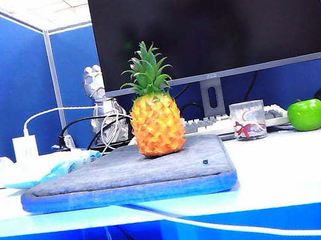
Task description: Rotate the Rubik's Cube so that its red face is facing towards you.
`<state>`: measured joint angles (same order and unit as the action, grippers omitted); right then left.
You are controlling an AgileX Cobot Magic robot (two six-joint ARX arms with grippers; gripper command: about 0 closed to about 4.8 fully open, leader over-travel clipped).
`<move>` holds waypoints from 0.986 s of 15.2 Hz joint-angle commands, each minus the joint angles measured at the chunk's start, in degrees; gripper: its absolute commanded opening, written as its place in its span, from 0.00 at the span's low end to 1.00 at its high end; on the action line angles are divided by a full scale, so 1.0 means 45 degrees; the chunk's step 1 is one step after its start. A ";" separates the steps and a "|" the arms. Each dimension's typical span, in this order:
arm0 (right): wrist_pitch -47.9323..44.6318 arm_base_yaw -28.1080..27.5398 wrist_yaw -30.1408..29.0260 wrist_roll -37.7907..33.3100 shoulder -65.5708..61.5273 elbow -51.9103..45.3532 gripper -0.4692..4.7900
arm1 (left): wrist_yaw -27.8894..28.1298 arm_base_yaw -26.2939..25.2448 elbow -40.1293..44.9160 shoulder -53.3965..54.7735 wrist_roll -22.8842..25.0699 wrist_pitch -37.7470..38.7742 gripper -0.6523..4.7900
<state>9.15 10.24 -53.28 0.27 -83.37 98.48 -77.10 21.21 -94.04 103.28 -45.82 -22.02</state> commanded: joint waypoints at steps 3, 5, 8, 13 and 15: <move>0.2040 -0.1802 0.0170 -0.0495 0.0097 0.0112 0.08 | -0.0005 -0.0053 -0.0073 -0.0160 -0.1350 -0.2841 0.79; 0.4590 -0.3026 0.0539 0.0087 0.0083 0.0112 0.08 | 0.0335 -0.0053 -0.0073 -0.0151 -0.1112 -0.2832 0.72; 0.9855 -0.3385 0.3225 0.1817 -0.0267 0.0102 0.08 | 0.0986 -0.0053 -0.0073 -0.0131 -0.0175 -0.1753 0.72; 1.5101 -0.2982 0.7514 0.2531 -0.1054 0.0005 0.08 | 0.1632 -0.0049 -0.0068 -0.0131 0.2579 0.1768 0.72; 1.5480 -0.2744 0.8631 0.1705 -0.1287 -0.0121 0.08 | 0.1710 -0.0010 -0.0063 -0.0131 0.3721 0.2453 0.72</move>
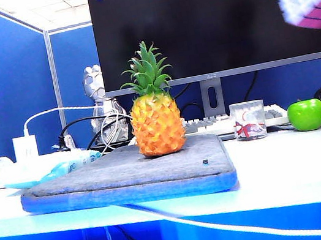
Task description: Rotate the Rubik's Cube so that its red face is facing towards you.
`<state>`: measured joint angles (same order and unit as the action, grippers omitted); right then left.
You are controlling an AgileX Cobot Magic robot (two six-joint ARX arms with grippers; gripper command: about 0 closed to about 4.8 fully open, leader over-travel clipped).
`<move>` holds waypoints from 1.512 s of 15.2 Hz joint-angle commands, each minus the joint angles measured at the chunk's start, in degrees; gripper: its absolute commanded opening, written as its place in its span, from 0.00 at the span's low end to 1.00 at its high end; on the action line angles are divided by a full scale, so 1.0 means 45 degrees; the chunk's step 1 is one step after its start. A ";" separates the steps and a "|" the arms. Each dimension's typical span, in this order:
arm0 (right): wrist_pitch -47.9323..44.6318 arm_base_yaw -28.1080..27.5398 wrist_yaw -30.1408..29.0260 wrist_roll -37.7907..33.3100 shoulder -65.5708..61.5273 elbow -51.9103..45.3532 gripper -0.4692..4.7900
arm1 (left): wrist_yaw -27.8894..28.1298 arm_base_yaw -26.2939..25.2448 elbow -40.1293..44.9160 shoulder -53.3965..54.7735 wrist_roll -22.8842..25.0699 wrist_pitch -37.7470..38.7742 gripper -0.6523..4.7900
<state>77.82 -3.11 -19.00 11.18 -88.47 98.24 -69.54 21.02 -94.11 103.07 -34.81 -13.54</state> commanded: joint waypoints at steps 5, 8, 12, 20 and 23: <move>0.0243 0.0505 0.1200 -0.0816 -0.1831 -0.1812 0.08 | 0.3055 0.1064 -0.0019 -0.0078 1.4047 0.9258 0.66; 0.0248 0.0928 0.1875 -0.0821 -0.3682 -0.1855 0.08 | 0.5965 0.2783 0.0165 -0.0058 1.6883 1.0812 0.64; 0.0233 0.0923 0.2463 -0.0831 -0.5552 -0.1137 0.08 | 0.7407 0.3983 0.0175 -0.0058 1.7743 1.0914 0.64; -0.0772 0.0923 0.2584 -0.1156 -0.8772 0.1802 0.08 | 0.7407 0.4172 0.0175 -0.0058 1.7568 1.0987 0.64; -0.2171 0.0918 0.2642 -0.1209 -0.8956 0.1885 0.10 | 0.7407 0.4172 0.0180 -0.0058 1.7330 1.0996 0.64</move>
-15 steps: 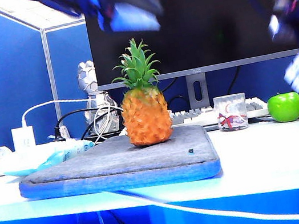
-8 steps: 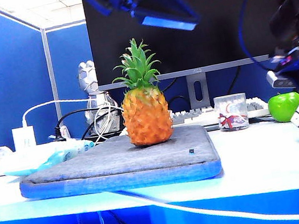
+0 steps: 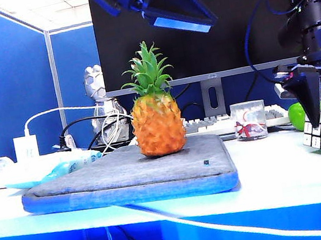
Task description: Rotate the Rubik's Cube so that its red face is facing towards you.
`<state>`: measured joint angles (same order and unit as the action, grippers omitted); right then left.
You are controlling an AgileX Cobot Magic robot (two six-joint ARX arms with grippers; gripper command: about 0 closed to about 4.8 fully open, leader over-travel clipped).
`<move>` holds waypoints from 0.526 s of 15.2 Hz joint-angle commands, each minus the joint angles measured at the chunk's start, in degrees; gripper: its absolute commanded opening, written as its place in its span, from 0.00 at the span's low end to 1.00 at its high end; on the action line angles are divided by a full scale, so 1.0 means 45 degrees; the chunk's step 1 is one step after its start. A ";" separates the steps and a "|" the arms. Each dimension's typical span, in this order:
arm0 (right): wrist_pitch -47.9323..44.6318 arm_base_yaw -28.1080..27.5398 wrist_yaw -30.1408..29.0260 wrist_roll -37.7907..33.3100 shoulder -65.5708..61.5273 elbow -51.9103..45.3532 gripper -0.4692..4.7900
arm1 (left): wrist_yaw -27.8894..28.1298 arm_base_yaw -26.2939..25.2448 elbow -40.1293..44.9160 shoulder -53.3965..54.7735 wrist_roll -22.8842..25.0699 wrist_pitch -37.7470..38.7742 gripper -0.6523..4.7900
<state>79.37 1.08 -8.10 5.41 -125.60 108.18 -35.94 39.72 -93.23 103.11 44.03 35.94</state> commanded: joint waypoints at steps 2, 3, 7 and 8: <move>-0.3313 -0.0024 0.0447 -0.0078 -0.0777 -0.0325 0.14 | -0.0053 0.0010 -0.0015 -0.0068 -0.0253 -0.0219 0.64; -0.3623 -0.0029 0.0447 -0.0214 -0.0787 -0.0325 0.14 | -0.0063 0.0010 -0.0015 -0.0068 -0.0282 -0.0355 0.64; -0.5338 -0.0019 0.0398 -0.0962 -0.1146 -0.0330 0.14 | -0.0277 0.0015 -0.0015 -0.0068 -0.1137 -0.0933 0.64; -0.5464 -0.0019 0.0398 -0.0962 -0.1297 -0.0335 0.14 | -0.0272 0.0015 -0.0015 -0.0068 -0.1243 -0.1005 0.64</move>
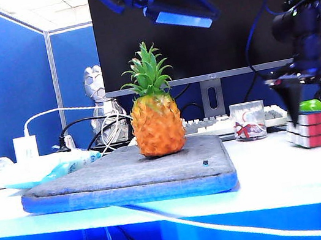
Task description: Rotate the Rubik's Cube so that its red face is facing towards you.
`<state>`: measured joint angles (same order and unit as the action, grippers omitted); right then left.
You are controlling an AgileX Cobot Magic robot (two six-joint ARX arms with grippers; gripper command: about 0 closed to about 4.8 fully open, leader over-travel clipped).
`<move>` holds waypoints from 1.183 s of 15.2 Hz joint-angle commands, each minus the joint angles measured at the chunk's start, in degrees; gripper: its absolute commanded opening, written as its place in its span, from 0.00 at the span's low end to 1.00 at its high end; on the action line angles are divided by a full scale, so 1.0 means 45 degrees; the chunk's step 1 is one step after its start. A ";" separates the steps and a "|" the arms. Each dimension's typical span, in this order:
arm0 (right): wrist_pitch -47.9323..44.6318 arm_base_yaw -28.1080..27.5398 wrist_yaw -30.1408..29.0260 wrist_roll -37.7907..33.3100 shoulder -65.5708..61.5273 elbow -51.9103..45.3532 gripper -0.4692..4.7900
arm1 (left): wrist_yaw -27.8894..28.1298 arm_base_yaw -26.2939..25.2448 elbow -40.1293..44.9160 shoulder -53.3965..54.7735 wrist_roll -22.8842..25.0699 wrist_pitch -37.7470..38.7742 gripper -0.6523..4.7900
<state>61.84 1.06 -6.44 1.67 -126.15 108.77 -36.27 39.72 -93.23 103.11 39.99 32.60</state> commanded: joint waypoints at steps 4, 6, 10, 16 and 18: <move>-0.1345 -0.0005 0.0073 -0.0117 -0.1904 -0.0481 0.14 | -0.0185 0.0010 -0.0015 -0.0068 -0.0364 -0.0393 0.64; -0.1642 -0.0005 0.0024 -0.0049 -0.1982 -0.0476 0.21 | -0.0180 0.0005 -0.0015 -0.0068 -0.0364 -0.0583 0.64; -0.1637 -0.0005 -0.0316 -0.0131 -0.1948 -0.0447 1.00 | -0.0180 0.0000 -0.0024 -0.0063 -0.0364 -0.0704 0.64; -0.1486 -0.0005 -0.1035 -0.0068 -0.1569 0.0646 1.00 | -0.0083 0.0005 -0.0015 -0.0058 -0.0544 -0.0709 0.64; -0.1127 -0.0019 -0.0510 0.0146 -0.1015 0.1175 1.00 | -0.0078 0.0005 -0.0039 -0.0073 -0.1073 -0.0903 0.64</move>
<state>52.95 0.73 -9.41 2.11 -131.87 113.49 -36.42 39.70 -93.23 103.15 36.91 29.58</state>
